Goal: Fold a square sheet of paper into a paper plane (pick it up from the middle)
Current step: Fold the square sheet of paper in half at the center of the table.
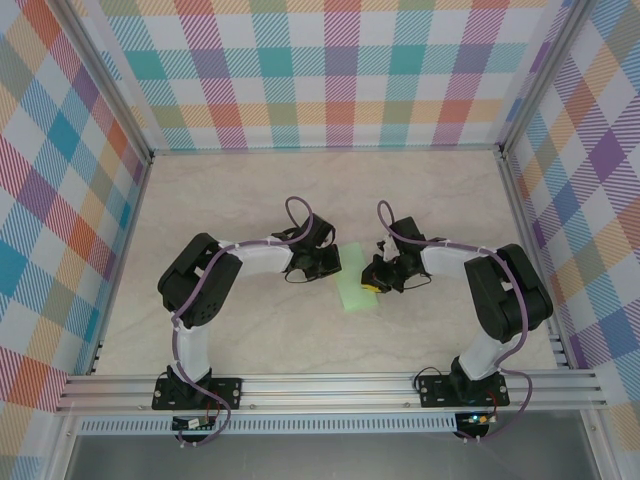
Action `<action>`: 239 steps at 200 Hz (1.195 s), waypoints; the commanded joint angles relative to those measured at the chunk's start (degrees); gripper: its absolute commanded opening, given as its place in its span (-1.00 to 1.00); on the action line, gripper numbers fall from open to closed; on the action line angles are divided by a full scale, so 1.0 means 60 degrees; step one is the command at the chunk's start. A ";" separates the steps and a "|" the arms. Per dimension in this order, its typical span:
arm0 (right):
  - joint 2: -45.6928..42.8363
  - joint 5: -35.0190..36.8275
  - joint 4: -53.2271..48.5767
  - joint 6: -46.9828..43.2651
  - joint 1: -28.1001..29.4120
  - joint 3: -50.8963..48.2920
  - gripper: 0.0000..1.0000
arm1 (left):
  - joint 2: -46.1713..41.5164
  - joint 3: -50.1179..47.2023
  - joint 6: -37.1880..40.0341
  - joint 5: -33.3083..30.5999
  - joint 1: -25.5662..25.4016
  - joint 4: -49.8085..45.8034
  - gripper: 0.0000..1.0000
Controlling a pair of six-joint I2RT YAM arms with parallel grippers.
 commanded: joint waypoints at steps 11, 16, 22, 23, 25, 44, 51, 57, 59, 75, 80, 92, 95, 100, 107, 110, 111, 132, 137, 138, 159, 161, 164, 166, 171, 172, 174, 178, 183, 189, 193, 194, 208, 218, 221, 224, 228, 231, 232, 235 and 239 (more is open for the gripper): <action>-0.0075 -0.0202 -0.0263 -0.0108 -0.0003 -0.0243 -0.75 | 0.0710 -0.0724 0.0099 -0.0912 -0.0077 -0.2182 -1.00; -0.0063 -0.0185 -0.0254 -0.0113 0.0007 -0.0270 -0.75 | 0.0722 -0.0722 0.0098 -0.0913 -0.0079 -0.2180 -1.00; -0.0046 -0.0174 -0.0277 -0.0113 0.0003 -0.0280 -0.75 | 0.0725 -0.0724 0.0097 -0.0914 -0.0081 -0.2181 -1.00; -0.0053 -0.0174 -0.0280 -0.0113 -0.0002 -0.0287 -0.75 | 0.0728 -0.0724 0.0099 -0.0914 -0.0081 -0.2181 -1.00; -0.0036 -0.0152 -0.0282 -0.0113 -0.0006 -0.0303 -0.76 | 0.0726 -0.0724 0.0093 -0.0917 -0.0081 -0.2180 -1.00; -0.0002 -0.0109 -0.0369 -0.0144 -0.0003 -0.0377 -0.75 | 0.0717 -0.0725 0.0100 -0.0927 -0.0074 -0.2180 -1.00; 0.0010 -0.0076 -0.0417 -0.0153 -0.0001 -0.0407 -0.75 | 0.0728 -0.0739 0.0093 -0.0942 -0.0081 -0.2209 -1.00; 0.0001 -0.0043 -0.0466 -0.0157 -0.0006 -0.0428 -0.75 | 0.0728 -0.0739 0.0101 -0.0944 -0.0081 -0.2204 -1.00; 0.0000 -0.0035 -0.0478 -0.0157 -0.0003 -0.0441 -0.75 | 0.0722 -0.0739 0.0101 -0.0943 -0.0078 -0.2197 -1.00; -0.0012 0.0109 -0.0699 -0.0160 -0.0008 -0.0515 -0.76 | 0.0722 -0.0753 0.0100 -0.0968 -0.0081 -0.2202 -1.00; -0.0024 0.0143 -0.0762 -0.0157 -0.0005 -0.0530 -0.75 | 0.0730 -0.0754 0.0095 -0.0972 -0.0081 -0.2209 -1.00; -0.0113 0.0224 -0.0934 -0.0152 -0.0007 -0.0636 -0.75 | 0.0728 -0.0768 0.0086 -0.0988 -0.0080 -0.2205 -1.00; -0.0130 0.0245 -0.1001 -0.0147 0.0004 -0.0663 -0.75 | 0.0730 -0.0768 0.0084 -0.0987 -0.0080 -0.2216 -1.00; -0.0183 0.0309 -0.1106 -0.0144 -0.0003 -0.0709 -0.75 | 0.0720 -0.0751 0.0097 -0.0989 -0.0081 -0.2220 -1.00; -0.0240 0.0391 -0.1251 -0.0120 0.0004 -0.0771 -0.74 | 0.0728 -0.0754 0.0097 -0.1001 -0.0079 -0.2224 -1.00; -0.0271 0.0427 -0.1313 -0.0116 0.0002 -0.0788 -0.74 | 0.0719 -0.0757 0.0100 -0.0987 -0.0079 -0.2215 -1.00; -0.0282 0.0434 -0.1340 -0.0114 -0.0003 -0.0797 -0.74 | 0.0725 -0.0763 0.0101 -0.0994 -0.0080 -0.2212 -1.00; -0.0503 0.0583 -0.1570 0.0105 -0.0003 -0.1088 -0.74 | 0.0729 -0.0754 0.0103 -0.1001 -0.0074 -0.2210 -1.00; -0.0568 0.0604 -0.1572 0.0188 -0.0005 -0.1177 -0.74 | 0.0723 -0.0754 0.0102 -0.1004 -0.0081 -0.2221 -1.00; -0.0577 0.0618 -0.1571 0.0192 -0.0006 -0.1197 -0.74 | 0.0719 -0.0754 0.0101 -0.1003 -0.0074 -0.2208 -1.00; -0.1002 0.0611 -0.1077 0.0310 -0.0006 -0.1640 -0.71 | 0.0744 -0.0768 0.0139 -0.1002 -0.0077 -0.2207 -1.00; -0.1051 0.0614 -0.1024 0.0311 -0.0007 -0.1656 -0.71 | 0.0745 -0.0757 0.0143 -0.1002 -0.0073 -0.2205 -1.00; -0.1206 0.0588 -0.0827 0.0305 -0.0007 -0.1710 -0.71 | 0.0745 -0.0765 0.0152 -0.1001 -0.0078 -0.2209 -1.00; -0.1280 0.0577 -0.0733 0.0303 -0.0007 -0.1747 -0.71 | 0.0745 -0.0756 0.0154 -0.1001 -0.0069 -0.2198 -1.00; -0.1449 0.0551 -0.0521 0.0300 -0.0006 -0.1796 -0.70 | 0.0752 -0.0754 0.0157 -0.0994 -0.0081 -0.2206 -1.00; -0.1487 0.0547 -0.0475 0.0292 -0.0007 -0.1792 -0.69 | 0.0748 -0.0753 0.0158 -0.0998 -0.0081 -0.2208 -1.00; -0.1540 0.0526 -0.0374 0.0285 -0.0007 -0.1789 -0.69 | 0.0757 -0.0750 0.0159 -0.0989 -0.0081 -0.2198 -1.00; -0.1659 0.0489 -0.0192 0.0265 0.0002 -0.1765 -0.69 | 0.0756 -0.0751 0.0164 -0.0976 -0.0070 -0.2208 -1.00; -0.1791 0.0387 0.0076 0.0255 -0.0007 -0.1706 -0.68 | 0.0758 -0.0753 0.0159 -0.0968 -0.0080 -0.2182 -1.00; -0.1904 0.0246 0.0368 0.0238 -0.0009 -0.1611 -0.67 | 0.0759 -0.0746 0.0159 -0.0959 -0.0081 -0.2178 -1.00; -0.1944 0.0160 0.0557 0.0225 0.0000 -0.1513 -0.67 | 0.0759 -0.0739 0.0167 -0.0957 -0.0081 -0.2174 -1.00; -0.1946 0.0140 0.0613 0.0225 -0.0003 -0.1490 -0.67 | 0.0766 -0.0739 0.0163 -0.0957 -0.0081 -0.2177 -1.00; -0.1842 0.0020 0.1134 0.0217 -0.0005 -0.1052 -0.66 | 0.0745 -0.0725 0.0160 -0.0957 -0.0081 -0.2177 -1.00; -0.1483 0.0015 0.1375 0.0262 -0.0007 -0.0740 -0.67 | 0.0743 -0.0738 0.0161 -0.0961 -0.0081 -0.2180 -1.00; -0.1338 0.0018 0.1419 0.0291 0.0000 -0.0636 -0.68 | 0.0737 -0.0739 0.0161 -0.0958 -0.0081 -0.2171 -1.00; -0.1171 0.0005 0.1469 0.0298 -0.0006 -0.0516 -0.68 | 0.0737 -0.0739 0.0152 -0.0970 -0.0081 -0.2177 -1.00; -0.0963 -0.0011 0.1554 0.0333 0.0000 -0.0370 -0.69 | 0.0736 -0.0737 0.0148 -0.0972 -0.0081 -0.2174 -1.00; -0.0799 -0.0026 0.1586 0.0351 -0.0006 -0.0267 -0.69 | 0.0738 -0.0746 0.0154 -0.0965 -0.0074 -0.2167 -1.00; -0.0744 -0.0027 0.1604 0.0354 -0.0007 -0.0237 -0.69 | 0.0742 -0.0750 0.0157 -0.0968 -0.0078 -0.2173 -1.00; -0.0595 -0.0009 0.1660 0.0363 -0.0007 -0.0159 -0.70 | 0.0734 -0.0753 0.0157 -0.0972 -0.0081 -0.2170 -1.00; -0.0412 0.0007 0.1756 0.0393 -0.0007 -0.0075 -0.71 | 0.0743 -0.0753 0.0159 -0.0972 -0.0081 -0.2179 -1.00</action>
